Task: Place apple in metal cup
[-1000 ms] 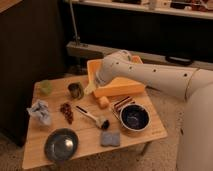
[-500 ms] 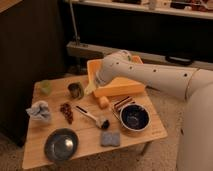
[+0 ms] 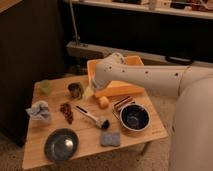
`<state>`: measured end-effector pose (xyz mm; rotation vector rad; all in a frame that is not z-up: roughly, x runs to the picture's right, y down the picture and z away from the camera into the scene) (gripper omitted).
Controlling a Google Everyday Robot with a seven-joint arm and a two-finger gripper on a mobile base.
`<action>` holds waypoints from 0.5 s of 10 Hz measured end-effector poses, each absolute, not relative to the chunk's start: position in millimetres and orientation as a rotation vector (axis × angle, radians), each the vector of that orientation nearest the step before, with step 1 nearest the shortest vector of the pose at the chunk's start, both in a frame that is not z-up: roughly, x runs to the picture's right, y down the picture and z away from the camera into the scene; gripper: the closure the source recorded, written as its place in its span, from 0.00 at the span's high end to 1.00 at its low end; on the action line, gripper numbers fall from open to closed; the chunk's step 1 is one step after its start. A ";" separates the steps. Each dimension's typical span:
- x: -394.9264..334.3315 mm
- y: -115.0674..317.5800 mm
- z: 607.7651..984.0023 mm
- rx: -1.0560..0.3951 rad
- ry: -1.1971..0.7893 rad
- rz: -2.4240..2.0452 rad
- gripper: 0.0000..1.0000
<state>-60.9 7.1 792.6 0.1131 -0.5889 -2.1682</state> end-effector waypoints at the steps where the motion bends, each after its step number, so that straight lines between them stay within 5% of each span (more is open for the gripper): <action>1: -59.1 12.5 799.1 0.069 -0.591 -2.159 0.80; 5: -44.5 41.7 835.5 -0.078 -0.615 -2.113 0.80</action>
